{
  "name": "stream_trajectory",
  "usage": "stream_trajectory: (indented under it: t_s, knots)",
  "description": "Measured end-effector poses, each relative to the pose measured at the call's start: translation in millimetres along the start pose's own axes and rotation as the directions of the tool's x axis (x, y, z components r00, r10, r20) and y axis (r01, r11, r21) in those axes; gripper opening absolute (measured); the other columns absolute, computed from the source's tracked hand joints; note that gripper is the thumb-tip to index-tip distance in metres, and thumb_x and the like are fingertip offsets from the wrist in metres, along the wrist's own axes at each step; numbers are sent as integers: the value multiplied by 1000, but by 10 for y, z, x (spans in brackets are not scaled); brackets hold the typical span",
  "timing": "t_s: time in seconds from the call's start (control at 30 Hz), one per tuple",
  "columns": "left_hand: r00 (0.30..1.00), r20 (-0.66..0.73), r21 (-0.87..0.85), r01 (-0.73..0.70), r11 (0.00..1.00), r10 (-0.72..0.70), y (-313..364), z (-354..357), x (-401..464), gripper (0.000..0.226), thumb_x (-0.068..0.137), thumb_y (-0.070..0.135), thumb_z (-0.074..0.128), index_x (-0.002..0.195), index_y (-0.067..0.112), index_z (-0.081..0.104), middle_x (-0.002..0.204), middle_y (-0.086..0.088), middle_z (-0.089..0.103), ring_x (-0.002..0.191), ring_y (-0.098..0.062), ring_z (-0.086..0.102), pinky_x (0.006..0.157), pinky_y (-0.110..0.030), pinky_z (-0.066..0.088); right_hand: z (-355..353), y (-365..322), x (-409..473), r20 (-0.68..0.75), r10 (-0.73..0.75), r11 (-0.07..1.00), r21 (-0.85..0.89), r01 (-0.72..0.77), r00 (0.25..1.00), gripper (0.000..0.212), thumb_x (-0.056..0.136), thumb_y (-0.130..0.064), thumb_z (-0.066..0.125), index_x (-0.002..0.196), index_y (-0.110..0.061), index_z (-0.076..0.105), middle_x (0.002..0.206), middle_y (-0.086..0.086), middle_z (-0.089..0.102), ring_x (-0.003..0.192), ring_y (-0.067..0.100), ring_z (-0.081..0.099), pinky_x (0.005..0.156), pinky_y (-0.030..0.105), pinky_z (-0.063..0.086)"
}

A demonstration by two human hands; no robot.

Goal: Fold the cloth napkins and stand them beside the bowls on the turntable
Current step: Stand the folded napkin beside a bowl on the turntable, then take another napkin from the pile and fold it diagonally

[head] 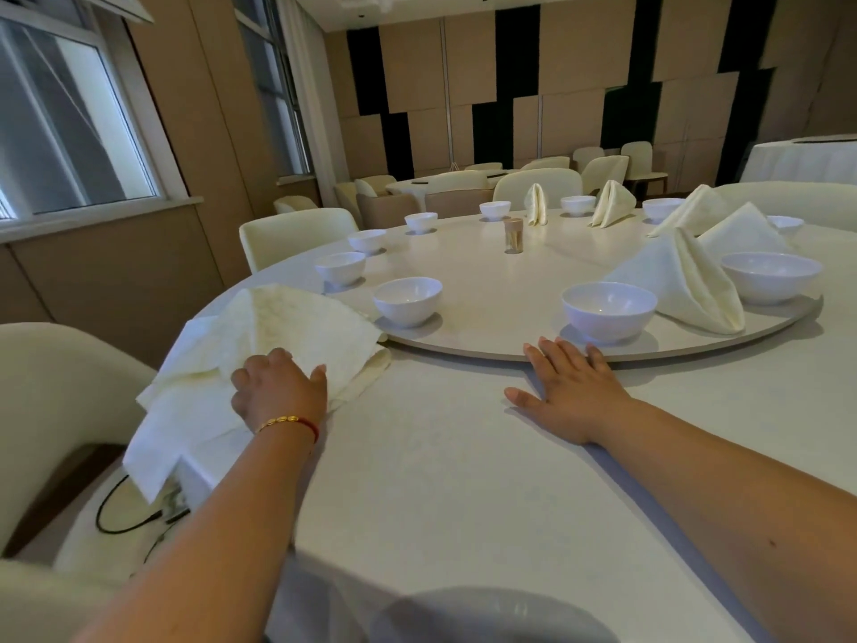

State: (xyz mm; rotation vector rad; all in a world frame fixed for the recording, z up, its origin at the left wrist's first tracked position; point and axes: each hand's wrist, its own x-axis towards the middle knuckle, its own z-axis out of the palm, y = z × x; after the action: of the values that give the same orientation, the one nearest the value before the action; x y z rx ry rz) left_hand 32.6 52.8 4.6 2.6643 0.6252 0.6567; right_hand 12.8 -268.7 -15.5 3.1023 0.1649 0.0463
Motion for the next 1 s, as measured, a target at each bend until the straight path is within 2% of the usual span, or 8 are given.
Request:
stream_trajectory:
  t_s: [0.2, 0.33, 0.47, 0.6, 0.7, 0.77, 0.87, 1.0]
  knots:
    - [977, 211, 53, 31, 998, -41, -314, 53, 230, 46, 86, 47, 61, 112, 10, 63, 111, -13, 60, 105, -33, 55, 86, -41, 50, -7, -11, -44, 5, 24, 1000, 2, -24, 1000, 111, 59, -82, -15, 153, -23, -11, 161, 1, -14, 148, 20, -15, 118, 48, -8]
    - [960, 279, 41, 25, 999, -36, -234, -51, 267, 44, 93, 44, 50, 113, 7, 63, 110, -11, 64, 103, -30, 59, 84, -36, 47, 3, 0, -52, -9, 35, 999, -4, -35, 999, 86, 86, -74, 4, 153, -22, -11, 161, 1, -15, 147, 20, -16, 118, 48, -8]
    - [977, 204, -165, -31, 986, 65, -55, -229, 102, 28, 94, 32, 50, 94, 7, 60, 97, -9, 63, 98, -31, 58, 81, -33, 45, 22, 25, -72, -27, 28, 999, 28, -27, 999, 95, 74, -75, -7, 154, -24, -8, 162, -1, -10, 148, 17, -12, 119, 45, -8]
    - [935, 270, -375, -116, 920, 228, 285, -352, -231, 24, 89, 29, 60, 73, 13, 53, 76, -5, 57, 84, -29, 58, 76, -34, 46, -94, 33, -211, -169, -17, 970, 235, 57, 985, 68, 96, -57, 15, 154, -23, 13, 161, 0, 10, 148, 14, 1, 120, 39, -1]
    - [815, 409, -544, -143, 827, 411, 575, -392, -515, 28, 87, 24, 67, 65, 19, 51, 67, 2, 51, 69, -18, 48, 69, -26, 40, -337, 5, -436, -417, 23, 867, 462, 190, 909, 60, 97, -55, 25, 148, -24, 32, 154, -1, 31, 143, 15, 20, 117, 35, 13]
    - [691, 502, -679, -59, 732, 521, 779, -376, -717, 30, 86, 21, 70, 63, 20, 50, 65, 3, 49, 66, -15, 46, 69, -25, 40, -461, -31, -608, -577, 95, 777, 552, 301, 811, 72, 90, -71, 18, 140, -25, 43, 142, -5, 46, 132, 11, 38, 107, 27, 29]
    - [547, 552, -774, 57, 630, 629, 1114, -315, -1005, 26, 87, 18, 68, 65, 22, 55, 70, 5, 55, 75, -13, 51, 76, -30, 48, -536, -86, -847, -744, 193, 707, 557, 435, 640, 82, 85, -78, 12, 123, -20, 58, 118, -13, 55, 110, 2, 46, 88, 8, 32]
    - [240, 548, -828, 289, 480, 802, 1461, -350, -1409, 13, 98, 20, 54, 88, 15, 61, 90, -1, 64, 87, -15, 61, 87, -28, 51, -680, -120, -1124, -841, 267, 690, 508, 516, 471, 57, 94, -65, 20, 105, -23, 58, 101, -11, 58, 99, 10, 53, 82, 17, 39]
